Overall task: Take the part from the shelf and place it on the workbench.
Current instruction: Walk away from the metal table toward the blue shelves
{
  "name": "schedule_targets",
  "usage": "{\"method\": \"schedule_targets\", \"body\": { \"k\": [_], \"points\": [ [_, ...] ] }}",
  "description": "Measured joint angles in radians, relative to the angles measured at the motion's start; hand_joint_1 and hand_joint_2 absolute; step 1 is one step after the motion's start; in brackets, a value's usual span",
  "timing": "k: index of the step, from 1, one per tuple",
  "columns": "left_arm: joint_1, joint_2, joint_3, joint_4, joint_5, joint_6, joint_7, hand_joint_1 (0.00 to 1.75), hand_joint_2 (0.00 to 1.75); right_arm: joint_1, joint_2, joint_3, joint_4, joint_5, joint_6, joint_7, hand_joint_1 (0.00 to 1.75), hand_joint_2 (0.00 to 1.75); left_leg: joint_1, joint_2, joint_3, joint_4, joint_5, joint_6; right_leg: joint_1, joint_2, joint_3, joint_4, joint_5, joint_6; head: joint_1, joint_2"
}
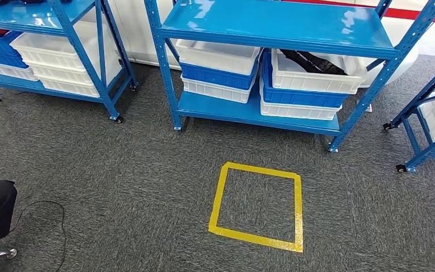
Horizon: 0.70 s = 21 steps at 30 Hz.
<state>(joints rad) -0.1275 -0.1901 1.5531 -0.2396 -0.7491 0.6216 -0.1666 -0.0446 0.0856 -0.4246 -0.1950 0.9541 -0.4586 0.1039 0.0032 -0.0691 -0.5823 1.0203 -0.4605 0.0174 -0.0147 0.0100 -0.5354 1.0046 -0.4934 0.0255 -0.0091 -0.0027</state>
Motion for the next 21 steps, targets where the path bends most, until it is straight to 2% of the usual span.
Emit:
{"method": "schedule_targets", "body": {
  "k": [2, 4, 5, 6, 7, 8, 9, 10, 11, 12, 13, 16, 17, 19, 20, 21],
  "points": [
    [0.000, 0.003, -0.002, 0.002, 0.002, -0.008, -0.008, 0.00, 0.00, 0.001, 0.002, -0.004, 0.000, -0.001, -0.002, -0.007, 0.00, 0.00, 0.002, 0.024, -0.021, 0.053, -0.036, -0.011, -0.007, -0.007, 0.008, -0.006, 0.004, -0.017, -0.006, 0.000],
    [0.000, 0.005, -0.003, 0.004, 0.006, -0.017, -0.015, 0.00, 0.00, 0.004, 0.003, -0.005, 0.000, 0.001, -0.003, -0.011, 0.00, 0.00, 0.006, 0.050, -0.079, 0.177, -0.101, -0.021, -0.007, -0.014, 0.009, -0.007, 0.001, -0.028, -0.012, 0.000],
    [0.000, 0.007, -0.003, 0.004, 0.008, -0.022, -0.019, 0.00, 0.00, 0.006, 0.003, -0.006, 0.000, 0.003, -0.003, -0.011, 0.00, 0.00, 0.007, 0.054, -0.112, 0.240, -0.124, -0.026, -0.006, -0.017, 0.009, -0.007, -0.003, -0.030, -0.012, 0.000],
    [0.001, 0.008, -0.003, 0.005, 0.009, -0.027, -0.023, 0.00, 0.00, 0.007, 0.004, -0.006, 0.000, 0.004, -0.003, -0.012, 0.00, 0.00, 0.009, 0.057, -0.132, 0.278, -0.130, -0.028, -0.005, -0.021, 0.009, -0.007, -0.007, -0.031, -0.012, 0.000],
    [0.002, 0.009, -0.004, 0.005, 0.010, -0.034, -0.028, 0.00, 0.00, 0.008, 0.004, -0.006, 0.000, 0.006, -0.003, -0.012, 0.00, 0.00, 0.010, 0.059, -0.136, 0.282, -0.118, -0.029, -0.005, -0.023, 0.012, -0.007, -0.012, -0.031, -0.013, 0.000],
    [0.004, 0.010, -0.004, 0.005, 0.011, -0.041, -0.034, 0.00, 0.00, 0.008, 0.004, -0.006, 0.000, 0.006, -0.003, -0.012, 0.00, 0.00, 0.010, 0.062, -0.116, 0.240, -0.088, -0.028, -0.005, -0.026, 0.017, -0.007, -0.018, -0.029, -0.013, 0.000],
    [0.005, 0.011, -0.004, 0.005, 0.011, -0.049, -0.040, 0.00, 0.00, 0.007, 0.004, -0.006, 0.000, 0.006, -0.003, -0.012, 0.00, 0.00, 0.010, 0.067, -0.081, 0.172, -0.053, -0.025, -0.005, -0.028, 0.026, -0.007, -0.024, -0.027, -0.012, 0.000],
    [0.005, 0.013, -0.005, 0.005, 0.012, -0.057, -0.046, 0.00, 0.00, 0.007, 0.004, -0.006, 0.000, 0.007, -0.003, -0.011, 0.00, 0.00, 0.008, 0.074, -0.043, 0.102, -0.028, -0.019, -0.004, -0.031, 0.035, -0.007, -0.031, -0.023, -0.012, 0.000],
    [0.004, 0.014, -0.007, 0.005, 0.012, -0.063, -0.052, 0.00, 0.00, 0.006, 0.005, -0.007, 0.000, 0.007, -0.004, -0.009, 0.00, 0.00, 0.005, 0.080, -0.014, 0.046, -0.015, -0.011, -0.001, -0.033, 0.042, -0.008, -0.038, -0.017, -0.012, 0.000],
    [0.004, 0.015, -0.008, 0.005, 0.010, -0.069, -0.057, 0.00, 0.00, 0.004, 0.006, -0.007, 0.000, 0.008, -0.004, -0.007, 0.00, 0.00, 0.001, 0.084, 0.004, 0.015, -0.016, -0.003, 0.000, -0.035, 0.048, -0.011, -0.043, -0.010, -0.012, 0.000],
    [0.004, 0.016, -0.010, 0.005, 0.008, -0.075, -0.060, 0.00, 0.00, 0.002, 0.006, -0.007, 0.000, 0.008, -0.004, -0.005, 0.00, 0.00, -0.003, 0.084, 0.008, 0.001, -0.024, 0.006, 0.002, -0.036, 0.057, -0.007, -0.044, -0.001, -0.011, 0.000],
    [0.007, 0.017, -0.013, 0.006, -0.003, -0.083, -0.064, 0.00, 0.00, -0.001, 0.006, -0.008, 0.000, 0.010, -0.005, 0.000, 0.00, 0.00, 0.000, 0.072, 0.034, -0.015, -0.032, 0.029, 0.002, -0.032, 0.068, 0.023, -0.042, 0.021, -0.010, 0.000],
    [0.008, 0.018, -0.016, 0.006, -0.007, -0.086, -0.063, 0.00, 0.00, -0.002, 0.006, -0.008, 0.000, 0.011, -0.006, 0.000, 0.00, 0.00, 0.002, 0.069, 0.050, -0.019, -0.035, 0.035, 0.001, -0.028, 0.046, 0.060, -0.044, 0.024, -0.008, 0.000],
    [0.009, 0.019, -0.024, 0.006, -0.014, -0.092, -0.061, 0.00, 0.00, -0.003, 0.006, -0.009, 0.000, 0.013, -0.007, 0.001, 0.00, 0.00, 0.004, 0.063, 0.072, -0.022, -0.044, 0.039, 0.000, -0.021, -0.038, 0.179, -0.060, 0.020, -0.002, 0.000],
    [0.009, 0.019, -0.029, 0.006, -0.020, -0.095, -0.059, 0.00, 0.00, -0.002, 0.005, -0.010, 0.000, 0.014, -0.007, 0.001, 0.00, 0.00, 0.004, 0.059, 0.080, -0.022, -0.054, 0.040, 0.000, -0.019, -0.090, 0.239, -0.080, 0.015, -0.002, 0.000],
    [0.011, 0.019, -0.034, 0.006, -0.027, -0.098, -0.057, 0.00, 0.00, 0.000, 0.003, -0.012, 0.000, 0.015, -0.008, 0.001, 0.00, 0.00, 0.003, 0.054, 0.091, -0.023, -0.065, 0.040, 0.001, -0.017, -0.133, 0.272, -0.104, 0.011, -0.002, 0.000]
  ]
}}
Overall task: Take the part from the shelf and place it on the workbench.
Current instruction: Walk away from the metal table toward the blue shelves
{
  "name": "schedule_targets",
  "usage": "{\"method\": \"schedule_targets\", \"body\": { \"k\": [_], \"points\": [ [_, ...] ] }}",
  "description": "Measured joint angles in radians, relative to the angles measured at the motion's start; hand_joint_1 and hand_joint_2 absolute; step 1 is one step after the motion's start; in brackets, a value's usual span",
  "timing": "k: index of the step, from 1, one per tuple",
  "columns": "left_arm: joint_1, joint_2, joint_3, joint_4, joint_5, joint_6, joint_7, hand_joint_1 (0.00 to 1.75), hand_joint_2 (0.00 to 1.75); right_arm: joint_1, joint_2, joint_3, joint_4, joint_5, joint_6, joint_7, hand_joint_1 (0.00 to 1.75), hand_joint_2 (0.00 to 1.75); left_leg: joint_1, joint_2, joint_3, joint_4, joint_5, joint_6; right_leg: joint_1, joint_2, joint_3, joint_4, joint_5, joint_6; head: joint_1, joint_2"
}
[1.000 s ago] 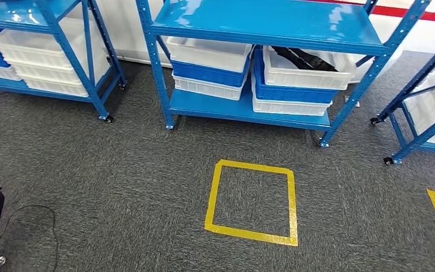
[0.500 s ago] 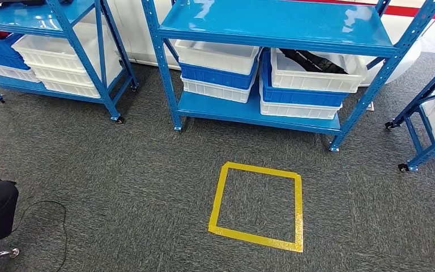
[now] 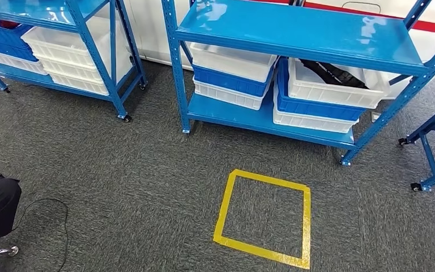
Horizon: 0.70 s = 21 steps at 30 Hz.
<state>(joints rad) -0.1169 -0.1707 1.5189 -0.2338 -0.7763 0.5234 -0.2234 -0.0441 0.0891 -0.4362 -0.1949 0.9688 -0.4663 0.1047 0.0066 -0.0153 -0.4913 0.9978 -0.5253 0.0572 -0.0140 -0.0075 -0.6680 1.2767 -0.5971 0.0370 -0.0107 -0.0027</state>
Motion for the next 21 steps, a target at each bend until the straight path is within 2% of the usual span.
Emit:
{"method": "schedule_targets", "body": {
  "k": [1, 2, 3, 4, 5, 6, 7, 8, 9, 10, 11, 12, 13, 14, 15, 16, 17, 18, 19, 20, 21],
  "points": [
    [0.003, 0.000, -0.005, 0.000, -0.010, -0.005, 0.003, 0.00, 0.00, 0.004, -0.001, -0.002, 0.000, 0.001, 0.000, 0.000, 0.00, 0.00, 0.000, -0.005, 0.014, 0.000, -0.013, -0.001, 0.001, 0.001, -0.028, 0.004, -0.020, -0.001, 0.000, 0.000],
    [0.008, 0.000, -0.013, 0.000, -0.023, -0.011, 0.006, 0.00, 0.00, 0.007, -0.002, -0.003, 0.000, 0.002, -0.001, 0.000, 0.00, 0.00, 0.000, -0.009, 0.032, 0.000, -0.028, -0.002, 0.001, 0.002, -0.043, -0.021, -0.028, 0.002, 0.001, 0.000],
    [0.012, 0.001, -0.021, 0.000, -0.035, -0.017, 0.009, 0.00, 0.00, 0.010, -0.003, -0.004, 0.000, 0.003, -0.001, 0.000, 0.00, 0.00, 0.000, -0.012, 0.050, 0.000, -0.044, -0.005, 0.000, 0.002, -0.044, -0.070, -0.011, 0.012, 0.002, 0.000],
    [0.016, 0.002, -0.029, 0.000, -0.045, -0.027, 0.012, 0.00, 0.00, 0.013, -0.004, -0.006, 0.000, 0.004, -0.001, -0.001, 0.00, 0.00, 0.000, -0.014, 0.067, 0.000, -0.062, -0.008, -0.002, 0.002, -0.039, -0.123, 0.041, 0.026, 0.002, 0.000],
    [0.018, 0.004, -0.038, 0.000, -0.053, -0.037, 0.014, 0.00, 0.00, 0.015, -0.004, -0.007, 0.001, 0.005, -0.001, -0.003, 0.00, 0.00, -0.001, -0.016, 0.084, 0.002, -0.078, -0.013, 0.000, 0.001, -0.032, -0.169, 0.100, 0.033, 0.003, 0.000],
    [0.020, 0.006, -0.044, 0.001, -0.057, -0.048, 0.015, 0.00, 0.00, 0.015, -0.005, -0.008, 0.001, 0.006, -0.002, -0.004, 0.00, 0.00, -0.002, -0.017, 0.096, 0.002, -0.093, -0.019, 0.003, 0.002, -0.021, -0.196, 0.151, 0.030, 0.003, 0.000],
    [0.020, 0.009, -0.050, 0.001, -0.063, -0.060, 0.016, 0.00, 0.00, 0.014, -0.005, -0.010, 0.002, 0.008, -0.002, -0.006, 0.00, 0.00, -0.003, -0.017, 0.108, 0.001, -0.104, -0.025, 0.006, 0.002, -0.011, -0.205, 0.184, 0.021, 0.002, 0.000],
    [0.020, 0.011, -0.057, 0.002, -0.070, -0.071, 0.018, 0.00, 0.00, 0.012, -0.005, -0.011, 0.002, 0.009, -0.003, -0.008, 0.00, 0.00, -0.003, -0.017, 0.113, 0.007, -0.104, -0.031, 0.010, 0.003, -0.002, -0.208, 0.187, 0.004, 0.001, 0.000],
    [0.018, 0.013, -0.064, 0.002, -0.078, -0.079, 0.020, 0.00, 0.00, 0.008, -0.005, -0.012, 0.002, 0.010, -0.004, -0.009, 0.00, 0.00, -0.001, -0.016, 0.102, 0.031, -0.091, -0.038, 0.009, 0.005, 0.009, -0.209, 0.180, -0.010, 0.000, 0.000],
    [0.016, 0.014, -0.072, 0.003, -0.086, -0.086, 0.023, 0.00, 0.00, 0.005, -0.006, -0.013, 0.001, 0.011, -0.005, -0.010, 0.00, 0.00, 0.001, -0.012, 0.079, 0.076, -0.070, -0.042, 0.007, 0.005, 0.017, -0.215, 0.174, -0.018, -0.001, 0.000],
    [0.014, 0.014, -0.080, 0.004, -0.093, -0.091, 0.026, 0.00, 0.00, 0.002, -0.008, -0.013, 0.001, 0.012, -0.006, -0.011, 0.00, 0.00, 0.002, -0.008, 0.040, 0.137, -0.050, -0.047, 0.006, 0.005, 0.029, -0.223, 0.168, -0.028, -0.001, 0.000],
    [0.014, 0.015, -0.088, 0.005, -0.099, -0.095, 0.030, 0.00, 0.00, 0.000, -0.009, -0.013, 0.001, 0.013, -0.006, -0.011, 0.00, 0.00, 0.003, -0.003, -0.004, 0.201, -0.046, -0.052, 0.004, 0.005, 0.041, -0.230, 0.162, -0.036, -0.001, 0.000],
    [0.015, 0.017, -0.094, 0.006, -0.103, -0.098, 0.032, 0.00, 0.00, 0.000, -0.010, -0.014, 0.001, 0.013, -0.007, -0.011, 0.00, 0.00, 0.003, 0.000, -0.046, 0.252, -0.065, -0.057, 0.004, 0.005, 0.054, -0.235, 0.154, -0.044, -0.001, 0.000],
    [0.017, 0.019, -0.099, 0.006, -0.108, -0.101, 0.034, 0.00, 0.00, -0.001, -0.010, -0.014, 0.001, 0.013, -0.007, -0.011, 0.00, 0.00, 0.004, 0.002, -0.083, 0.285, -0.100, -0.061, 0.005, 0.006, 0.065, -0.238, 0.147, -0.049, -0.001, 0.000],
    [0.018, 0.022, -0.104, 0.007, -0.111, -0.104, 0.035, 0.00, 0.00, 0.000, -0.010, -0.014, 0.001, 0.013, -0.007, -0.012, 0.00, 0.00, 0.004, 0.002, -0.115, 0.300, -0.136, -0.064, 0.005, 0.006, 0.075, -0.239, 0.138, -0.053, -0.001, 0.000],
    [0.019, 0.024, -0.108, 0.007, -0.115, -0.105, 0.036, 0.00, 0.00, 0.001, -0.010, -0.014, 0.001, 0.013, -0.007, -0.012, 0.00, 0.00, 0.004, 0.002, -0.139, 0.299, -0.155, -0.065, 0.006, 0.007, 0.085, -0.239, 0.130, -0.054, -0.001, 0.000],
    [0.020, 0.025, -0.113, 0.007, -0.118, -0.106, 0.036, 0.00, 0.00, 0.001, -0.010, -0.015, 0.001, 0.012, -0.007, -0.013, 0.00, 0.00, 0.004, 0.003, -0.150, 0.277, -0.145, -0.064, 0.006, 0.007, 0.095, -0.239, 0.122, -0.054, -0.001, 0.000],
    [0.020, 0.027, -0.118, 0.007, -0.121, -0.107, 0.036, 0.00, 0.00, 0.002, -0.010, -0.015, 0.001, 0.012, -0.007, -0.014, 0.00, 0.00, 0.004, 0.004, -0.150, 0.233, -0.106, -0.061, 0.007, 0.008, 0.106, -0.239, 0.114, -0.053, -0.001, 0.000],
    [0.020, 0.029, -0.122, 0.007, -0.123, -0.108, 0.037, 0.00, 0.00, 0.001, -0.010, -0.015, 0.001, 0.012, -0.007, -0.014, 0.00, 0.00, 0.002, 0.007, -0.137, 0.170, -0.046, -0.054, 0.009, 0.008, 0.112, -0.240, 0.108, -0.052, -0.001, 0.000],
    [0.021, 0.033, -0.124, 0.007, -0.125, -0.110, 0.037, 0.00, 0.00, 0.001, -0.009, -0.016, 0.001, 0.011, -0.006, -0.015, 0.00, 0.00, -0.002, 0.011, -0.125, 0.119, -0.001, -0.045, 0.010, 0.008, 0.121, -0.240, 0.103, -0.051, 0.001, 0.000],
    [0.020, 0.035, -0.127, 0.007, -0.128, -0.112, 0.037, 0.00, 0.00, -0.001, -0.008, -0.017, 0.001, 0.010, -0.006, -0.016, 0.00, 0.00, -0.007, 0.012, -0.117, 0.080, 0.019, -0.037, 0.011, 0.008, 0.126, -0.241, 0.098, -0.047, 0.002, 0.000]
  ]
}}
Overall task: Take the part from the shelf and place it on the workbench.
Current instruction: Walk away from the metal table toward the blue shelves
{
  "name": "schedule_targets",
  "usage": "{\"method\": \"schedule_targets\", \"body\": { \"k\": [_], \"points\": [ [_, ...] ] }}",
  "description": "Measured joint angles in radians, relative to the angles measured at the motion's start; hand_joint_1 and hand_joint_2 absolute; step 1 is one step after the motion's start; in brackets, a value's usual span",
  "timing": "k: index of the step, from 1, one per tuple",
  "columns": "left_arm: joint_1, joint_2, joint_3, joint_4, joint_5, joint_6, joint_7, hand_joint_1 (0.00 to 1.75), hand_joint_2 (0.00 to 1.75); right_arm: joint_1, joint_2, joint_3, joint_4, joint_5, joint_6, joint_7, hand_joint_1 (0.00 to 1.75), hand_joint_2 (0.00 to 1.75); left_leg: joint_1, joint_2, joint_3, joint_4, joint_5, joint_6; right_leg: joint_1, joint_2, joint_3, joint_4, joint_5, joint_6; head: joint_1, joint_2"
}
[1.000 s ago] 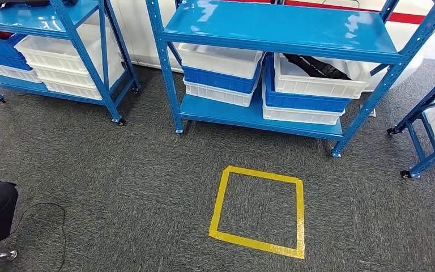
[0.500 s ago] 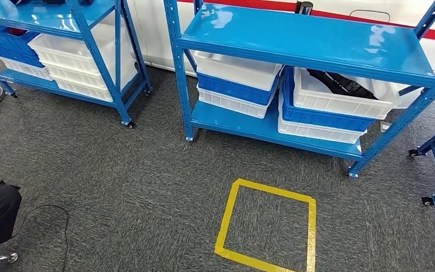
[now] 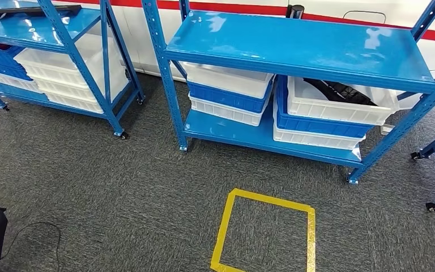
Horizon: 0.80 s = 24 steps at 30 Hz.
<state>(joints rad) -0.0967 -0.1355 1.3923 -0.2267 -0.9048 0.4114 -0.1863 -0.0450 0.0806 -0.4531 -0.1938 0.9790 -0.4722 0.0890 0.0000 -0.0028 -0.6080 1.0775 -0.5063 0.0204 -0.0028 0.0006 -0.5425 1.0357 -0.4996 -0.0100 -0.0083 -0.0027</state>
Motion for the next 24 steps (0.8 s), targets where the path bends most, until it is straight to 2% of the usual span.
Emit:
{"method": "schedule_targets", "body": {
  "k": [3, 5, 7, 9, 10, 11, 12, 13, 14, 15, 16, 18, 20, 22, 24],
  "points": [
    [0.002, 0.009, -0.013, 0.001, -0.013, -0.007, 0.002, 0.00, 0.00, -0.003, 0.002, -0.004, 0.000, -0.007, 0.001, -0.005, 0.00, 0.00, -0.009, -0.003, 0.005, -0.029, -0.001, 0.020, 0.004, 0.000, 0.002, -0.005, -0.011, 0.016, 0.001, 0.000],
    [0.006, 0.013, -0.022, 0.000, -0.020, -0.015, 0.004, 0.00, 0.00, -0.004, 0.003, -0.009, 0.000, -0.017, 0.002, -0.008, 0.00, 0.00, -0.002, -0.004, 0.024, -0.046, 0.027, 0.028, 0.007, 0.000, 0.002, 0.010, -0.024, 0.024, 0.001, 0.000],
    [0.006, 0.013, -0.027, 0.001, -0.027, -0.024, 0.007, 0.00, 0.00, -0.005, 0.002, -0.019, 0.000, -0.031, 0.002, -0.011, 0.00, 0.00, 0.004, -0.002, 0.039, -0.058, 0.040, 0.034, 0.005, 0.000, -0.035, 0.096, -0.067, 0.025, 0.003, 0.000],
    [0.005, 0.014, -0.034, 0.001, -0.033, -0.028, 0.011, 0.00, 0.00, -0.004, -0.001, -0.030, 0.000, -0.043, 0.004, -0.017, 0.00, 0.00, 0.005, -0.002, 0.041, -0.058, 0.036, 0.037, -0.001, 0.000, -0.109, 0.223, -0.117, 0.028, 0.005, 0.000],
    [0.006, 0.014, -0.038, 0.001, -0.035, -0.030, 0.012, 0.00, 0.00, -0.003, -0.002, -0.036, 0.000, -0.050, 0.006, -0.022, 0.00, 0.00, 0.006, -0.003, 0.043, -0.058, 0.033, 0.037, -0.005, 0.000, -0.135, 0.261, -0.125, 0.035, 0.005, 0.000],
    [0.006, 0.014, -0.041, 0.001, -0.036, -0.031, 0.013, 0.00, 0.00, -0.002, -0.003, -0.041, 0.000, -0.058, 0.008, -0.028, 0.00, 0.00, 0.007, -0.005, 0.045, -0.057, 0.030, 0.034, -0.009, 0.000, -0.143, 0.262, -0.115, 0.047, 0.005, 0.000],
    [0.007, 0.013, -0.043, 0.001, -0.036, -0.033, 0.013, 0.00, 0.00, 0.000, -0.003, -0.048, 0.000, -0.065, 0.011, -0.035, 0.00, 0.00, 0.010, -0.007, 0.050, -0.056, 0.026, 0.030, -0.015, 0.000, -0.131, 0.224, -0.089, 0.061, 0.005, 0.000],
    [0.007, 0.013, -0.045, 0.002, -0.036, -0.034, 0.012, 0.00, 0.00, 0.000, -0.004, -0.054, 0.000, -0.073, 0.013, -0.042, 0.00, 0.00, 0.013, -0.009, 0.056, -0.055, 0.020, 0.025, -0.022, 0.000, -0.101, 0.153, -0.052, 0.076, 0.005, 0.000],
    [0.007, 0.014, -0.047, 0.003, -0.037, -0.037, 0.012, 0.00, 0.00, -0.001, -0.003, -0.060, 0.000, -0.079, 0.016, -0.047, 0.00, 0.00, 0.014, -0.011, 0.062, -0.055, 0.015, 0.018, -0.026, -0.001, -0.072, 0.089, -0.020, 0.085, 0.006, 0.000],
    [0.007, 0.016, -0.048, 0.003, -0.037, -0.039, 0.011, 0.00, 0.00, -0.001, -0.003, -0.065, 0.000, -0.084, 0.018, -0.052, 0.00, 0.00, 0.014, -0.012, 0.067, -0.052, 0.008, 0.011, -0.027, 0.000, -0.049, 0.037, 0.003, 0.086, 0.007, 0.000],
    [0.006, 0.018, -0.049, 0.003, -0.037, -0.041, 0.009, 0.00, 0.00, -0.002, -0.003, -0.070, 0.000, -0.088, 0.020, -0.056, 0.00, 0.00, 0.012, -0.012, 0.070, -0.051, 0.002, 0.003, -0.027, 0.000, -0.036, 0.009, 0.015, 0.080, 0.006, 0.000],
    [0.006, 0.020, -0.050, 0.004, -0.038, -0.043, 0.004, 0.00, 0.00, -0.003, -0.004, -0.080, 0.001, -0.097, 0.023, -0.063, 0.00, 0.00, 0.010, -0.010, 0.074, -0.050, -0.005, -0.007, -0.021, 0.004, -0.032, 0.003, 0.016, 0.057, 0.005, 0.000],
    [0.006, 0.021, -0.051, 0.005, -0.038, -0.043, -0.003, 0.00, 0.00, -0.004, -0.005, -0.089, 0.001, -0.104, 0.024, -0.067, 0.00, 0.00, 0.015, -0.006, 0.073, -0.041, -0.016, -0.014, -0.024, 0.011, -0.029, 0.002, 0.015, 0.042, 0.004, 0.000],
    [0.006, 0.022, -0.054, 0.006, -0.038, -0.043, -0.010, 0.00, 0.00, -0.004, -0.005, -0.099, 0.001, -0.109, 0.023, -0.068, 0.00, 0.00, 0.019, -0.004, 0.037, 0.036, -0.063, -0.023, -0.027, 0.017, -0.026, 0.000, 0.015, 0.030, 0.002, 0.000],
    [0.006, 0.022, -0.056, 0.006, -0.041, -0.042, -0.013, 0.00, 0.00, -0.003, -0.006, -0.106, 0.001, -0.112, 0.023, -0.068, 0.00, 0.00, 0.019, -0.004, -0.036, 0.174, -0.127, -0.027, -0.025, 0.024, -0.026, 0.001, 0.013, 0.024, 0.002, 0.000]
  ]
}}
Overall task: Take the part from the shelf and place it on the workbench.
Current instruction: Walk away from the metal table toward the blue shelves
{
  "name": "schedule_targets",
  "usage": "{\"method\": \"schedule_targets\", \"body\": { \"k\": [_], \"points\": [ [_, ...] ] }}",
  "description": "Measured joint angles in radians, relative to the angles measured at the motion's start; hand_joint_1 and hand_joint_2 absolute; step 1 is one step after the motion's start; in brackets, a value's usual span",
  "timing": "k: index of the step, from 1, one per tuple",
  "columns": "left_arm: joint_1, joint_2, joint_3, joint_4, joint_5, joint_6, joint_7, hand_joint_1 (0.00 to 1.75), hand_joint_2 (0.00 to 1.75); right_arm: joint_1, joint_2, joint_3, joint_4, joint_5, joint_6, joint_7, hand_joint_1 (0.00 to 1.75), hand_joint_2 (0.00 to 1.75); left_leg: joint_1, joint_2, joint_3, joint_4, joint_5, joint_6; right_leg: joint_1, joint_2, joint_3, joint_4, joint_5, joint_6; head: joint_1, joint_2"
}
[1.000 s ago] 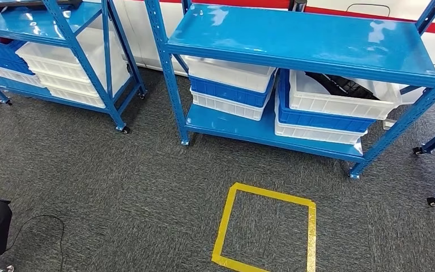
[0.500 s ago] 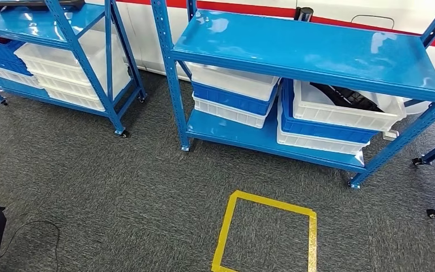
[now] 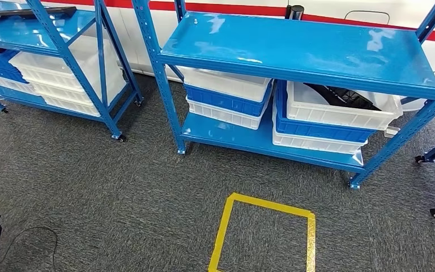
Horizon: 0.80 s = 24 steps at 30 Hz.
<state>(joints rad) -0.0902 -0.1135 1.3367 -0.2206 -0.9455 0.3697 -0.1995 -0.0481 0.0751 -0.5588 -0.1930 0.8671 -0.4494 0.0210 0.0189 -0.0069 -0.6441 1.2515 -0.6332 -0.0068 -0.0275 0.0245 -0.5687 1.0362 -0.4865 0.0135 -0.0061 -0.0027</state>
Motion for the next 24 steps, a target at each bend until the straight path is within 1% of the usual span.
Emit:
{"method": "schedule_targets", "body": {
  "k": [1, 2, 3, 4, 5, 6, 7, 8, 9, 10, 11, 12, 13, 14, 15, 16, 17, 18, 19, 20, 21, 22, 23, 24],
  "points": [
    [0.001, 0.000, -0.001, 0.000, -0.002, 0.001, -0.001, 0.00, 0.00, 0.001, 0.000, -0.003, 0.000, -0.001, 0.000, 0.000, 0.00, 0.00, 0.000, 0.000, -0.031, 0.053, -0.014, 0.000, 0.001, 0.005, 0.000, 0.000, -0.001, -0.001, 0.000, 0.000],
    [0.001, 0.000, -0.001, 0.001, -0.003, 0.001, -0.001, 0.00, 0.00, 0.002, 0.000, -0.006, 0.000, -0.002, 0.000, 0.000, 0.00, 0.00, 0.000, 0.000, -0.046, 0.071, -0.007, 0.002, 0.002, 0.012, 0.001, 0.000, -0.001, -0.002, 0.000, 0.000],
    [0.002, 0.000, -0.002, 0.001, -0.005, 0.002, -0.002, 0.00, 0.00, 0.002, 0.000, -0.009, 0.000, -0.002, -0.001, 0.000, 0.00, 0.00, 0.000, -0.001, -0.041, 0.049, 0.020, 0.005, 0.003, 0.021, 0.003, 0.000, -0.002, -0.002, 0.000, 0.000],
    [0.003, 0.001, -0.003, 0.001, -0.006, 0.004, -0.002, 0.00, 0.00, 0.002, 0.000, -0.012, 0.000, -0.002, -0.001, 0.000, 0.00, 0.00, 0.000, -0.007, -0.016, -0.012, 0.061, 0.009, 0.003, 0.031, 0.005, 0.000, -0.002, -0.002, 0.000, 0.000],
    [0.003, 0.002, -0.004, 0.001, -0.006, 0.007, -0.003, 0.00, 0.00, 0.001, 0.001, -0.014, 0.000, -0.003, -0.002, 0.000, 0.00, 0.00, 0.000, -0.026, 0.017, -0.087, 0.100, 0.015, 0.003, 0.041, 0.007, 0.000, -0.002, -0.002, 0.000, 0.000],
    [0.003, 0.002, -0.006, 0.002, -0.007, 0.011, -0.003, 0.00, 0.00, 0.000, 0.002, -0.016, 0.000, -0.003, -0.003, 0.000, 0.00, 0.00, -0.001, -0.045, 0.046, -0.151, 0.127, 0.020, 0.005, 0.051, 0.008, 0.000, -0.002, 0.000, 0.001, 0.000],
    [0.003, 0.003, -0.008, 0.002, -0.007, 0.014, -0.004, 0.00, 0.00, -0.001, 0.002, -0.017, 0.000, -0.004, -0.005, 0.000, 0.00, 0.00, -0.003, -0.060, 0.065, -0.194, 0.140, 0.023, 0.006, 0.060, 0.006, 0.000, -0.003, 0.003, 0.000, 0.000],
    [0.003, 0.004, -0.010, 0.002, -0.008, 0.017, -0.004, 0.00, 0.00, -0.001, 0.003, -0.019, 0.000, -0.004, -0.006, 0.000, 0.00, 0.00, -0.007, -0.067, 0.073, -0.210, 0.140, 0.026, 0.006, 0.068, 0.002, -0.002, -0.003, 0.007, 0.001, 0.000],
    [0.002, 0.005, -0.012, 0.002, -0.008, 0.018, -0.005, 0.00, 0.00, -0.001, 0.004, -0.020, 0.000, -0.005, -0.007, 0.000, 0.00, 0.00, -0.011, -0.061, 0.075, -0.213, 0.138, 0.028, 0.007, 0.076, -0.001, -0.004, -0.002, 0.014, 0.000, 0.000],
    [0.002, 0.006, -0.012, 0.002, -0.008, 0.019, -0.005, 0.00, 0.00, 0.000, 0.004, -0.022, 0.000, -0.005, -0.008, 0.000, 0.00, 0.00, -0.013, -0.050, 0.079, -0.218, 0.140, 0.034, 0.006, 0.082, -0.003, -0.007, -0.002, 0.020, 0.000, 0.000],
    [0.002, 0.006, -0.013, 0.003, -0.008, 0.019, -0.005, 0.00, 0.00, 0.002, 0.004, -0.023, 0.000, -0.005, -0.008, 0.000, 0.00, 0.00, -0.013, -0.039, 0.084, -0.226, 0.144, 0.041, 0.006, 0.074, -0.007, -0.002, -0.004, 0.026, 0.001, 0.000],
    [0.002, 0.006, -0.013, 0.003, -0.007, 0.019, -0.005, 0.00, 0.00, 0.002, 0.004, -0.024, 0.000, -0.006, -0.008, 0.000, 0.00, 0.00, -0.012, -0.028, 0.090, -0.234, 0.148, 0.049, 0.008, 0.055, -0.013, 0.015, -0.014, 0.027, 0.002, 0.000],
    [0.002, 0.006, -0.014, 0.003, -0.007, 0.019, -0.005, 0.00, 0.00, 0.002, 0.004, -0.025, 0.001, -0.006, -0.009, 0.000, 0.00, 0.00, -0.011, -0.015, 0.095, -0.242, 0.152, 0.055, 0.010, 0.031, -0.030, 0.052, -0.034, 0.026, 0.004, 0.000],
    [0.003, 0.006, -0.014, 0.003, -0.007, 0.019, -0.005, 0.00, 0.00, 0.000, 0.004, -0.026, 0.001, -0.007, -0.009, 0.000, 0.00, 0.00, -0.011, -0.002, 0.098, -0.245, 0.153, 0.059, 0.011, 0.006, -0.057, 0.107, -0.062, 0.022, 0.005, 0.000],
    [0.004, 0.006, -0.013, 0.003, -0.007, 0.019, -0.006, 0.00, 0.00, -0.001, 0.004, -0.027, 0.001, -0.008, -0.009, 0.000, 0.00, 0.00, -0.012, 0.011, 0.098, -0.246, 0.152, 0.062, 0.012, -0.006, -0.090, 0.170, -0.090, 0.020, 0.006, 0.000],
    [0.004, 0.006, -0.013, 0.003, -0.007, 0.019, -0.006, 0.00, 0.00, -0.001, 0.004, -0.028, 0.001, -0.008, -0.010, 0.000, 0.00, 0.00, -0.013, 0.024, 0.099, -0.245, 0.151, 0.063, 0.012, -0.010, -0.119, 0.224, -0.111, 0.021, 0.006, 0.000],
    [0.004, 0.007, -0.013, 0.003, -0.007, 0.019, -0.006, 0.00, 0.00, -0.001, 0.004, -0.030, 0.001, -0.008, -0.013, 0.000, 0.00, 0.00, -0.014, 0.035, 0.099, -0.245, 0.149, 0.064, 0.012, -0.011, -0.133, 0.253, -0.117, 0.025, 0.006, 0.000],
    [0.004, 0.007, -0.013, 0.003, -0.007, 0.019, -0.006, 0.00, 0.00, 0.001, 0.004, -0.031, 0.001, -0.007, -0.017, 0.000, 0.00, 0.00, -0.015, 0.042, 0.101, -0.245, 0.147, 0.063, 0.012, -0.013, -0.128, 0.244, -0.108, 0.033, 0.006, 0.000],
    [0.004, 0.007, -0.013, 0.003, -0.007, 0.019, -0.006, 0.00, 0.00, 0.002, 0.004, -0.031, 0.001, -0.003, -0.021, 0.002, 0.00, 0.00, -0.016, 0.049, 0.103, -0.245, 0.145, 0.061, 0.012, -0.016, -0.104, 0.199, -0.087, 0.040, 0.006, 0.000],
    [0.004, 0.007, -0.013, 0.003, -0.007, 0.021, -0.007, 0.00, 0.00, 0.003, 0.004, -0.031, 0.001, 0.001, -0.027, 0.004, 0.00, 0.00, -0.016, 0.053, 0.106, -0.244, 0.143, 0.057, 0.012, -0.023, -0.065, 0.126, -0.060, 0.045, 0.006, 0.000],
    [0.003, 0.006, -0.013, 0.003, -0.007, 0.024, -0.007, 0.00, 0.00, 0.003, 0.004, -0.031, 0.001, 0.004, -0.031, 0.006, 0.00, 0.00, -0.019, 0.057, 0.110, -0.243, 0.139, 0.053, 0.014, -0.031, -0.028, 0.058, -0.034, 0.046, 0.006, 0.000],
    [0.002, 0.006, -0.013, 0.003, -0.005, 0.028, -0.007, 0.00, 0.00, 0.003, 0.004, -0.031, 0.001, 0.007, -0.034, 0.008, 0.00, 0.00, -0.021, 0.061, 0.113, -0.242, 0.136, 0.048, 0.015, -0.038, -0.002, 0.009, -0.015, 0.040, 0.006, 0.000],
    [0.002, 0.005, -0.013, 0.003, -0.002, 0.032, -0.008, 0.00, 0.44, 0.003, 0.004, -0.031, 0.001, 0.009, -0.037, 0.009, 0.00, 0.00, -0.024, 0.062, 0.115, -0.240, 0.131, 0.044, 0.016, -0.043, 0.014, -0.020, -0.003, 0.034, 0.005, 0.000],
    [0.002, 0.005, -0.013, 0.004, 0.001, 0.034, -0.008, 0.00, 0.87, 0.002, 0.004, -0.031, 0.001, 0.010, -0.039, 0.010, 0.00, 0.00, -0.026, 0.063, 0.117, -0.239, 0.127, 0.047, 0.015, -0.044, 0.018, -0.025, 0.003, 0.028, 0.005, 0.000]
  ]
}}
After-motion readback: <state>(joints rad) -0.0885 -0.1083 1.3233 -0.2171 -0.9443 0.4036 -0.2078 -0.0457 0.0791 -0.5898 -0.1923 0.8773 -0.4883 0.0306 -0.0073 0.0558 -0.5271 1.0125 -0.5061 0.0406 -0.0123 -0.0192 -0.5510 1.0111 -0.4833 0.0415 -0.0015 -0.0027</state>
